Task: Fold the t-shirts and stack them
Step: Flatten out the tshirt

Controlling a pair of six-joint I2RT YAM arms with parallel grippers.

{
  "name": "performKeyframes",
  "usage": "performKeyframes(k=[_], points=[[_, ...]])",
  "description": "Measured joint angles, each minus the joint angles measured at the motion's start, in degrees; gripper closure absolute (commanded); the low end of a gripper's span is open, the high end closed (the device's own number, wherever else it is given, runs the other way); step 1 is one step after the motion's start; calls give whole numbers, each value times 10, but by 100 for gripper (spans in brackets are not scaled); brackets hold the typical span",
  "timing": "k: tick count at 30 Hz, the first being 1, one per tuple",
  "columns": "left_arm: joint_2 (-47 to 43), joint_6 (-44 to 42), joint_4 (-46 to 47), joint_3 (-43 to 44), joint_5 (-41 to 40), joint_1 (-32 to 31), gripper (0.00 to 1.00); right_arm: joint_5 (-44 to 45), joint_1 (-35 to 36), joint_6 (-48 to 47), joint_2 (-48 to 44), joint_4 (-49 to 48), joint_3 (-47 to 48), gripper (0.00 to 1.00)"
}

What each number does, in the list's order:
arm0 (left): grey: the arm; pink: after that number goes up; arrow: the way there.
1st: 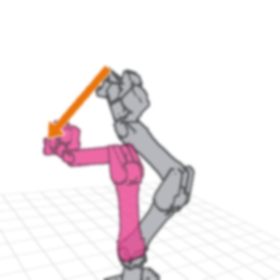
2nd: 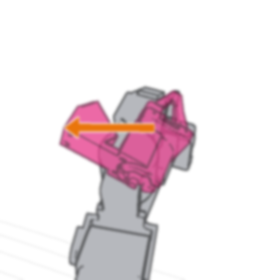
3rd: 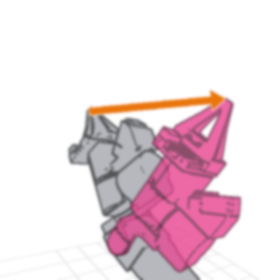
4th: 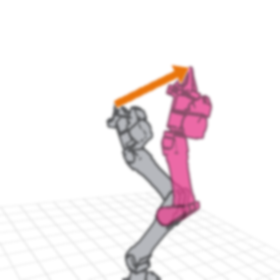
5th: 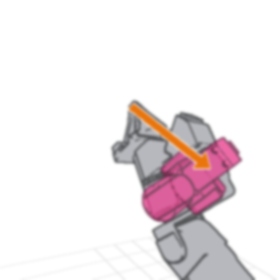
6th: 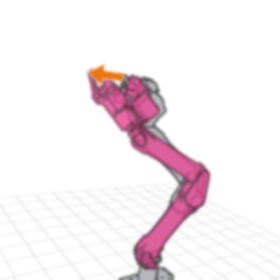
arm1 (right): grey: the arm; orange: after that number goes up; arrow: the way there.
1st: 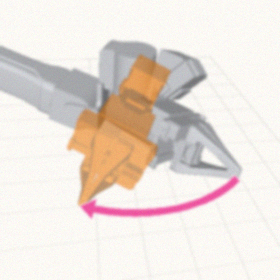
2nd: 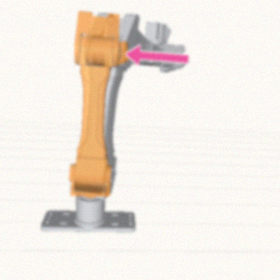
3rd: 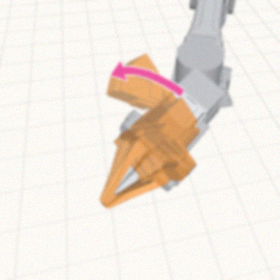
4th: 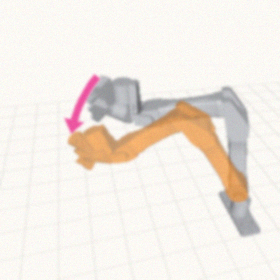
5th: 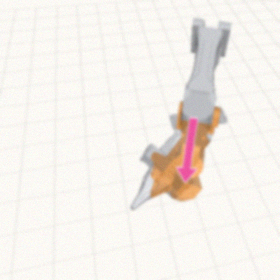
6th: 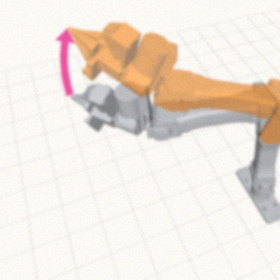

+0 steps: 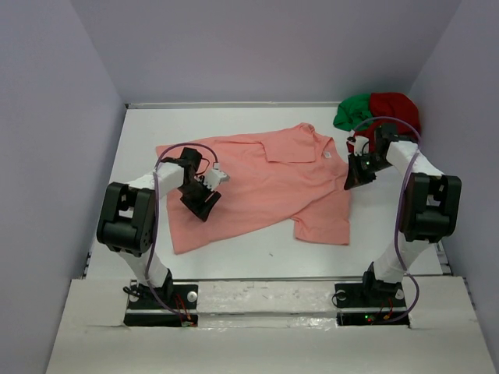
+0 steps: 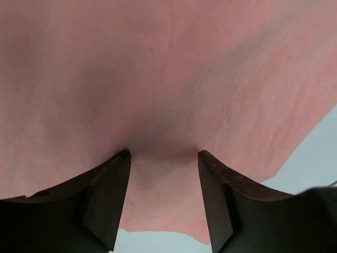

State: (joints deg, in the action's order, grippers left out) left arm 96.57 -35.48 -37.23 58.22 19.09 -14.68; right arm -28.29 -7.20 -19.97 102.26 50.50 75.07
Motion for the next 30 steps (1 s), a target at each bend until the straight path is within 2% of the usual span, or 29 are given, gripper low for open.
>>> performKeyframes(k=[11,23,30], points=[[14,44,42,13,-50,-3,34,5,0,0,-8,17,0,100],[55,92,127,72,-215,-3,36,3,0,0,-8,22,0,100],[79,107,151,121,-267,-8,37,-4,0,0,-8,23,1,100]])
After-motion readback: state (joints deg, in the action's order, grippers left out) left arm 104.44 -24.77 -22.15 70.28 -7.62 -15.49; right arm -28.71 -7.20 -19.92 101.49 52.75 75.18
